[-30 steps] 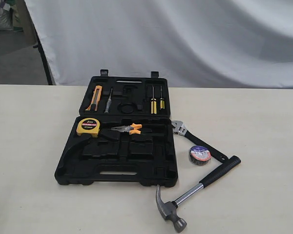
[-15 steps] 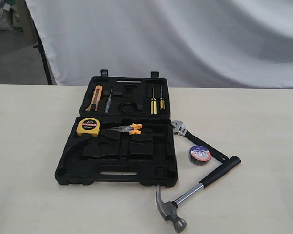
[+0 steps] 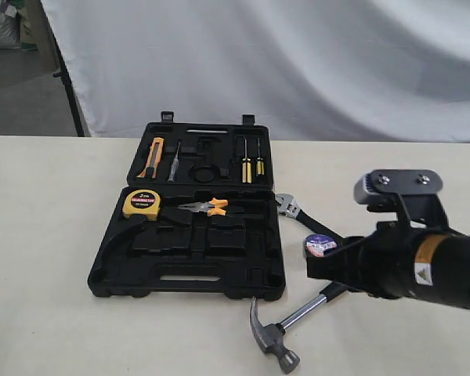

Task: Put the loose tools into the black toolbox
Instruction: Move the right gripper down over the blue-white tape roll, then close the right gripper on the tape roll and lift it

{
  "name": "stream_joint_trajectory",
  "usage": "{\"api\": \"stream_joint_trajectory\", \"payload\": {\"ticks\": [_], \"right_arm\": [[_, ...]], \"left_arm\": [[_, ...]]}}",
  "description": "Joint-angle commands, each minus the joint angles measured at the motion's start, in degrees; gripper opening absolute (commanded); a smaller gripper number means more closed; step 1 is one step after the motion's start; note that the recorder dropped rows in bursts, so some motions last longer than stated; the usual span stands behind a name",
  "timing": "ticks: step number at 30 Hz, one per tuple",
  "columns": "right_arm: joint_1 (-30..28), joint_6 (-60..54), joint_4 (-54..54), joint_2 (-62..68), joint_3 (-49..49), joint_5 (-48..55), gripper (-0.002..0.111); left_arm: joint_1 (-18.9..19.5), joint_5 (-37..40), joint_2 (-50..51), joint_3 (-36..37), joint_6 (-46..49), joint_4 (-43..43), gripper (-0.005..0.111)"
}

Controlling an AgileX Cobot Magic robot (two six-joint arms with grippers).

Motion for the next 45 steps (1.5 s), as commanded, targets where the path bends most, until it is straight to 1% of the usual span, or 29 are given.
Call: {"api": "stream_joint_trajectory", "payload": {"ticks": [1, 2, 4, 7, 9, 12, 14, 19, 27, 31, 35, 43, 45], "right_arm": [[0.3, -2.8, -1.0, 8.8, -9.1, 4.9, 0.058], [0.3, -4.5, -1.0, 11.3, -11.0, 4.9, 0.064], [-1.4, -5.7, -1.0, 15.0, -14.0, 6.4, 0.067], [-4.2, -5.2, -0.7, 19.9, -15.3, 5.3, 0.067], [-4.4, -5.5, -0.7, 22.8, -15.6, 2.8, 0.067], [-4.6, -8.6, -0.7, 26.3, -15.8, -4.3, 0.067], [-5.0, -9.1, -0.7, 27.8, -17.1, -4.3, 0.067], [-5.1, -9.1, -0.7, 29.1, -19.8, 0.4, 0.067], [-5.1, -9.4, -0.7, 28.4, -20.5, 0.2, 0.067], [-6.2, -9.4, -0.7, 28.8, -21.6, 0.4, 0.067], [-7.5, -9.4, -0.7, 31.0, -22.3, 0.6, 0.067], [-7.6, -9.4, -0.7, 36.4, -22.3, -1.0, 0.067], [-7.6, -9.4, -0.7, 36.4, -22.3, -1.1, 0.063]], "left_arm": [[1.5, -0.4, -0.2, -0.2, -0.3, 0.3, 0.001], [1.5, -0.4, -0.2, -0.2, -0.3, 0.3, 0.001], [1.5, -0.4, -0.2, -0.2, -0.3, 0.3, 0.001], [1.5, -0.4, -0.2, -0.2, -0.3, 0.3, 0.001], [1.5, -0.4, -0.2, -0.2, -0.3, 0.3, 0.001], [1.5, -0.4, -0.2, -0.2, -0.3, 0.3, 0.001], [1.5, -0.4, -0.2, -0.2, -0.3, 0.3, 0.001], [1.5, -0.4, -0.2, -0.2, -0.3, 0.3, 0.001], [1.5, -0.4, -0.2, -0.2, -0.3, 0.3, 0.001], [1.5, -0.4, -0.2, -0.2, -0.3, 0.3, 0.001], [1.5, -0.4, -0.2, -0.2, -0.3, 0.3, 0.001], [1.5, -0.4, -0.2, -0.2, -0.3, 0.3, 0.001], [1.5, -0.4, -0.2, -0.2, -0.3, 0.3, 0.001]]}}
